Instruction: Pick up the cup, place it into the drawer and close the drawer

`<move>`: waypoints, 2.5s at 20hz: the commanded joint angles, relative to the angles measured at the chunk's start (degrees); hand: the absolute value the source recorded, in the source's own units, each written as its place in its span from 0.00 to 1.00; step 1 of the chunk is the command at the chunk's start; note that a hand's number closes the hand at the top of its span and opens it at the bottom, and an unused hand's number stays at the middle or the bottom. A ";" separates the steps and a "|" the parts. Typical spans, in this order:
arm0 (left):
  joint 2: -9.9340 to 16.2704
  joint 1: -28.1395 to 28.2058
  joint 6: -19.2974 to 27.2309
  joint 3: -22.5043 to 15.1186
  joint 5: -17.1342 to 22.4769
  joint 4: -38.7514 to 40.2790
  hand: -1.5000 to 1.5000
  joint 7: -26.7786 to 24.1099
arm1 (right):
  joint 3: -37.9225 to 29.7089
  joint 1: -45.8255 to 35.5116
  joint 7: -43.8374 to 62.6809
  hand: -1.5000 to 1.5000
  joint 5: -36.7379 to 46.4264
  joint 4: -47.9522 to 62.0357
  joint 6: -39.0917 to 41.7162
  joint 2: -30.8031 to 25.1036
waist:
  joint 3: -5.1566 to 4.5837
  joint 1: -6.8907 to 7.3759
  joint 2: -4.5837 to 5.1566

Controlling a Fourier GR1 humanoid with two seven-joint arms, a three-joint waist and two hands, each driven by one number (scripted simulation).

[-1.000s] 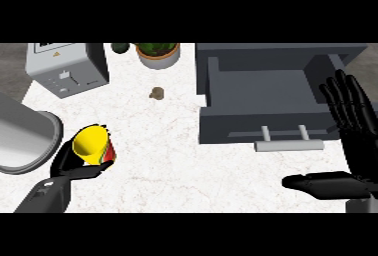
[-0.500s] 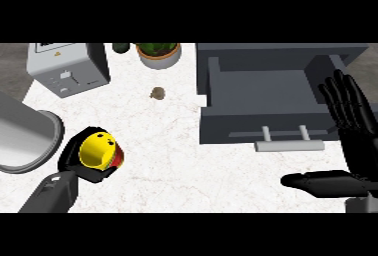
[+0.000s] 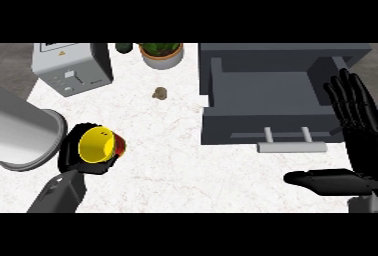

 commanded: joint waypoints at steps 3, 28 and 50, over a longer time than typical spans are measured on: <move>-1.62 -2.31 -1.87 1.65 2.51 -3.39 1.00 -7.50 | 0.05 -0.67 2.00 0.00 1.09 -0.13 -0.56 -0.47 | 0.06 0.33 -0.16; -12.09 -23.41 27.69 -18.81 -0.05 -38.09 1.00 35.45 | -4.13 0.53 0.01 0.00 -2.50 1.20 1.88 -1.88 | 0.18 0.18 -0.38; -12.14 -45.14 43.91 -36.81 19.72 -8.13 1.00 34.31 | -5.16 -0.82 -3.17 0.00 -4.04 3.69 4.55 -2.97 | 0.21 -2.86 0.31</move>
